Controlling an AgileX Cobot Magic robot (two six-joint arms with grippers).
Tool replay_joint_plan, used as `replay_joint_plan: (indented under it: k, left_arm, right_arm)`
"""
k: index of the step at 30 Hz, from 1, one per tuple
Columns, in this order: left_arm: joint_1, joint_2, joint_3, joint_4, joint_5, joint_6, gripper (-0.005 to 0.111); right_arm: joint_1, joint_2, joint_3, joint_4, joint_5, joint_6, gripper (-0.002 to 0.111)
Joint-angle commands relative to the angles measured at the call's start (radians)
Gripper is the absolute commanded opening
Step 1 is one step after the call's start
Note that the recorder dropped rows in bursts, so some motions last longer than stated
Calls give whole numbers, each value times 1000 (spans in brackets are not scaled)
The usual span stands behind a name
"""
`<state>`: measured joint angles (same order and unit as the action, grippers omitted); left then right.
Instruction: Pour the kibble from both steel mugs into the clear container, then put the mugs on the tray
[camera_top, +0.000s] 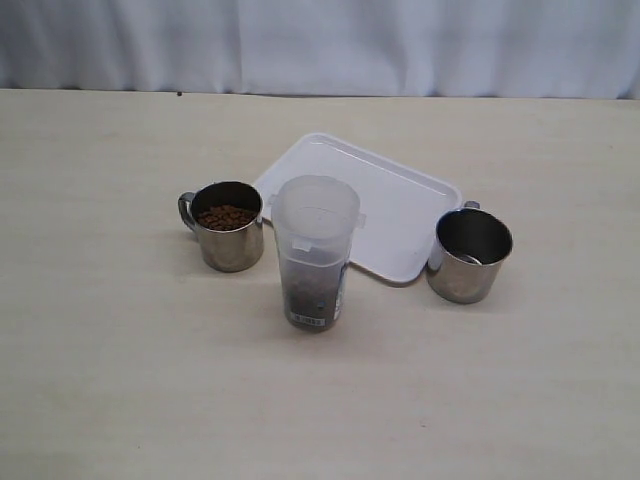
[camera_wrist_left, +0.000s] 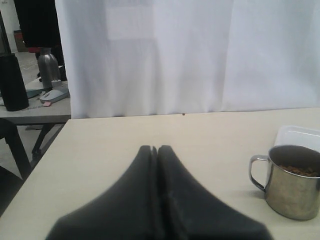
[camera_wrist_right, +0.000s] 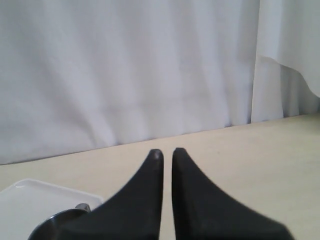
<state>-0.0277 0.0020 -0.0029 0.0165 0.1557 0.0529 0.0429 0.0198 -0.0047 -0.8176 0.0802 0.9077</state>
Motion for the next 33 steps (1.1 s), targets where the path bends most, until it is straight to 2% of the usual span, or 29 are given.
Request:
replay_joint_plan:
  k: [1, 4, 6, 9, 16, 33]
  left_arm:
    - [-8, -2, 3, -2, -14, -1, 0]
    - [-8, -2, 3, -2, -14, -1, 0]
    - [-8, -2, 3, -2, -14, -1, 0]
    - [-8, -2, 3, -2, -14, -1, 0]
    - [-8, -2, 3, -2, -14, -1, 0]
    - [-8, -2, 3, -2, -14, -1, 0]
  right_arm:
    - [5, -20, 5, 70, 16, -48, 5]
    - [34, -20, 5, 302, 65, -296, 5]
    - [70, -20, 5, 474, 78, -540, 5]
    - [131, -20, 5, 615, 79, -765, 5]
    - [158, -20, 5, 636, 81, -780, 5]
    - [94, -20, 5, 735, 81, -875, 5]
